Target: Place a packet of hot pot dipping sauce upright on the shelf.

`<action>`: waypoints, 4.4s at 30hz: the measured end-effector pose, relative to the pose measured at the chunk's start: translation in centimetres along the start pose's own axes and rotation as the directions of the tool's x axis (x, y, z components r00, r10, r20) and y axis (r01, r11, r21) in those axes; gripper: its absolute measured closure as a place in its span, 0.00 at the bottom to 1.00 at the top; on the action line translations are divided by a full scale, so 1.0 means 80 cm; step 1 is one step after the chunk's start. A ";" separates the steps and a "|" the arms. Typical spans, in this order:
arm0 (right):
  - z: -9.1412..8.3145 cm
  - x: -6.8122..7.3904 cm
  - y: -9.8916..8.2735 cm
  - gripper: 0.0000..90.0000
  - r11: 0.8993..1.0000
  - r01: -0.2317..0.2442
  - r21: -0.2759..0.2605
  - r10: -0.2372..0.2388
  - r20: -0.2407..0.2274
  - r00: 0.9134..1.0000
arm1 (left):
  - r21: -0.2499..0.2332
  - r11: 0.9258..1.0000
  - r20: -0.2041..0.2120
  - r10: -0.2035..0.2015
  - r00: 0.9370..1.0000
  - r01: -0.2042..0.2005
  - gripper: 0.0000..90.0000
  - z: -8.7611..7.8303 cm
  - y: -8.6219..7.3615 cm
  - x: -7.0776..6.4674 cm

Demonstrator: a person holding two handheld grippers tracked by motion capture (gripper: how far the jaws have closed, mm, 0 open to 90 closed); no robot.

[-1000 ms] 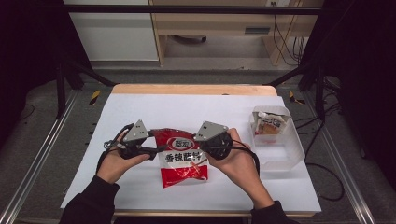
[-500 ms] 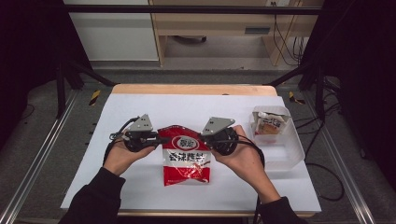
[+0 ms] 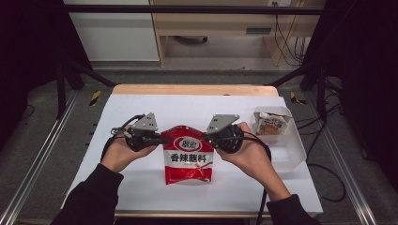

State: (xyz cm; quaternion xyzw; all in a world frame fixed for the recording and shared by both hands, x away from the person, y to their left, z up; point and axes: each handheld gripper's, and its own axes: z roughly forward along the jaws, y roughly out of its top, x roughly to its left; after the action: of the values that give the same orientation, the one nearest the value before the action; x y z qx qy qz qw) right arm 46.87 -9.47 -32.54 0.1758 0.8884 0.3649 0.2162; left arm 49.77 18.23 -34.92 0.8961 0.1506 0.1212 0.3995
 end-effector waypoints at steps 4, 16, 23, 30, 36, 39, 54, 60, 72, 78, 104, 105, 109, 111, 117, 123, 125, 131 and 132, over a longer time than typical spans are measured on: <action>-0.003 -0.003 0.002 0.87 0.999 0.024 0.022 -0.024 -0.004 1.000 | -0.005 1.000 -0.002 0.017 1.000 -0.017 1.00 -0.004 0.004 -0.004; -0.001 -0.015 0.025 0.38 0.981 0.097 0.170 -0.084 -0.081 0.993 | -0.014 0.998 -0.007 0.066 0.998 -0.066 1.00 -0.010 0.015 -0.013; 0.012 -0.016 0.028 0.59 0.963 0.112 0.246 -0.078 -0.145 0.986 | -0.035 0.997 -0.014 0.069 0.998 -0.070 1.00 -0.013 0.018 -0.014; 0.013 -0.011 0.034 0.94 0.963 0.122 0.242 -0.078 -0.182 0.980 | -0.055 0.997 -0.018 0.058 0.998 -0.059 1.00 -0.021 0.016 -0.014; 0.005 -0.016 0.047 0.99 0.969 0.115 0.219 -0.081 -0.158 0.984 | -0.085 0.995 -0.026 0.041 0.999 -0.044 0.99 -0.028 0.016 -0.015; 0.000 -0.023 0.056 0.99 0.967 0.135 0.217 -0.103 -0.154 0.983 | -0.116 0.993 -0.039 0.012 0.999 -0.016 0.87 -0.031 0.015 -0.013; -0.033 -0.062 0.061 1.00 0.964 0.098 0.248 -0.082 -0.074 0.994 | -0.116 0.988 -0.121 -0.113 0.986 0.099 0.27 -0.013 -0.061 -0.034; -0.050 -0.077 0.054 1.00 0.964 0.065 0.259 -0.056 -0.042 0.998 | -0.045 0.988 -0.128 -0.151 0.980 0.147 0.15 0.005 -0.099 -0.031; -0.098 -0.096 0.029 1.00 0.963 0.003 0.270 -0.008 0.015 1.000 | -0.069 0.968 -0.175 -0.250 0.952 0.242 0.09 0.008 -0.140 -0.023; -0.115 -0.104 0.019 1.00 0.960 -0.024 0.279 0.013 0.040 0.999 | -0.052 0.964 -0.202 -0.268 0.942 0.263 0.08 0.011 -0.152 -0.019; -0.181 -0.132 -0.018 1.00 0.961 -0.111 0.252 0.076 0.143 0.987 | -0.060 0.952 -0.242 -0.305 0.921 0.299 0.08 0.006 -0.161 -0.013; -0.183 -0.133 -0.019 1.00 0.962 -0.115 0.248 0.080 0.145 0.986 | -0.061 0.952 -0.241 -0.306 0.921 0.300 0.08 0.006 -0.161 -0.013; -0.190 -0.135 -0.027 1.00 0.960 -0.129 0.250 0.091 0.157 0.983 | -0.062 0.951 -0.241 -0.308 0.920 0.302 0.08 0.006 -0.162 -0.013; -0.193 -0.136 -0.030 1.00 0.960 -0.135 0.247 0.095 0.167 0.981 | -0.059 0.952 -0.240 -0.306 0.921 0.301 0.08 0.007 -0.162 -0.013; -0.201 -0.139 -0.037 1.00 0.960 -0.148 0.239 0.106 0.182 0.978 | -0.057 0.953 -0.241 -0.303 0.922 0.299 0.08 0.005 -0.162 -0.012; -0.211 -0.141 -0.046 1.00 0.958 -0.163 0.238 0.118 0.195 0.974 | -0.058 0.952 -0.241 -0.305 0.921 0.301 0.08 0.004 -0.162 -0.012; -0.213 -0.141 -0.050 1.00 0.956 -0.172 0.238 0.124 0.205 0.971 | -0.059 0.952 -0.241 -0.306 0.921 0.301 0.08 0.004 -0.162 -0.012; -0.217 -0.146 -0.062 1.00 0.951 -0.188 0.246 0.136 0.211 0.968 | -0.058 0.952 -0.240 -0.307 0.921 0.302 0.08 0.005 -0.162 -0.012; -0.217 -0.147 -0.063 1.00 0.951 -0.190 0.244 0.141 0.206 0.968 | -0.058 0.952 -0.240 -0.306 0.921 0.301 0.08 0.006 -0.162 -0.012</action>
State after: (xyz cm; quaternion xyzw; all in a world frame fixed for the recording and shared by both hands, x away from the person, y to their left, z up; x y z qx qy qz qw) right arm 47.09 -28.35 -22.07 0.3102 0.8866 0.2431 0.2419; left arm 46.79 25.82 -45.06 0.8360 0.3346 0.1694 0.4006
